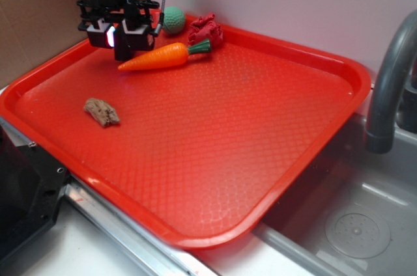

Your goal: Grab the black box.

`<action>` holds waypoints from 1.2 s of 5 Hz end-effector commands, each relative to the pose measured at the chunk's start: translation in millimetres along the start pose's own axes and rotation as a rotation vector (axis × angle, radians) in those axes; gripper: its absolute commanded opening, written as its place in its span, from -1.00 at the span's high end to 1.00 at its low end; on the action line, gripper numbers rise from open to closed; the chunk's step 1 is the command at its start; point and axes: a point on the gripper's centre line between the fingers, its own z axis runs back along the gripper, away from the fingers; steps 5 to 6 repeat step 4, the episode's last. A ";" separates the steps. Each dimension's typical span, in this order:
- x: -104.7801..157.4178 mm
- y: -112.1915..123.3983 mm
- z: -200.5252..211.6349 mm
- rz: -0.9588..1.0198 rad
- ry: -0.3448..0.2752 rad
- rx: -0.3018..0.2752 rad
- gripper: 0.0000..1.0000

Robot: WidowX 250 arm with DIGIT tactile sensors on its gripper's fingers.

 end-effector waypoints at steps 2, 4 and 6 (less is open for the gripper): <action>-101.4 -38.5 179.1 -0.507 -0.121 -0.192 1.00; -100.3 -49.3 206.3 -0.538 -0.074 -0.185 1.00; -100.3 -49.3 206.3 -0.538 -0.074 -0.185 1.00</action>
